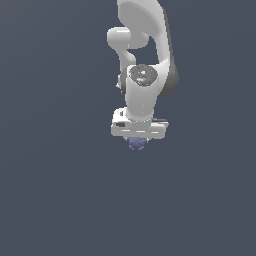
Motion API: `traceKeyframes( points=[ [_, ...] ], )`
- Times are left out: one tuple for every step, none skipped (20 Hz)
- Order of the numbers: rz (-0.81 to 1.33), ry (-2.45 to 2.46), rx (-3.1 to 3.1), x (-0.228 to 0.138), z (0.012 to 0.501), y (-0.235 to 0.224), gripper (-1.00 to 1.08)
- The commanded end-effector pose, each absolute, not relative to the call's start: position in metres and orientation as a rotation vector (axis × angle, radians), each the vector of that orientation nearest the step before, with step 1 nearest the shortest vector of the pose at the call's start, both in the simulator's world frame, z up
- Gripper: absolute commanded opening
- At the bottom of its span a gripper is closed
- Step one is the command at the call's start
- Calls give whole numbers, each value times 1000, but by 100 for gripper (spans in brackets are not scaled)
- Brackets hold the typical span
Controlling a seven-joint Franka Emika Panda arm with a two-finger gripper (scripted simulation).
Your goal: Pick up the object and move it to a goal position.
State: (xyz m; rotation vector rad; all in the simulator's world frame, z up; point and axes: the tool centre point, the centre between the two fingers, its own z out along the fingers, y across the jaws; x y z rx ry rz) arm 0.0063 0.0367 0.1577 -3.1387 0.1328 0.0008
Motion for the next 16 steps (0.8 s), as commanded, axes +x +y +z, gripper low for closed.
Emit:
traceKeyframes(
  points=[
    [0,133,-3139,-4,182,44,-100],
    [0,133,-3139,-8,191,47,-100],
    [0,133,-3139,-12,201,50,-100],
    [0,133,-3139,-17,211,53,-100],
    [0,133,-3139,-21,221,56,-100],
    [0,133,-3140,-25,232,60,-100],
    [0,133,-3140,-30,242,63,-100],
    [0,133,-3140,-34,253,66,-100],
    [0,133,-3140,-39,264,70,-100],
    [0,133,-3140,-43,276,73,-100],
    [0,133,-3140,-48,286,76,-100],
    [0,133,-3141,-52,297,80,-100],
    [0,133,-3141,-56,308,83,-100],
    [0,133,-3141,-60,318,86,-100],
    [0,133,-3141,-64,328,89,-100],
    [0,133,-3141,-67,337,92,-100]
  ],
)
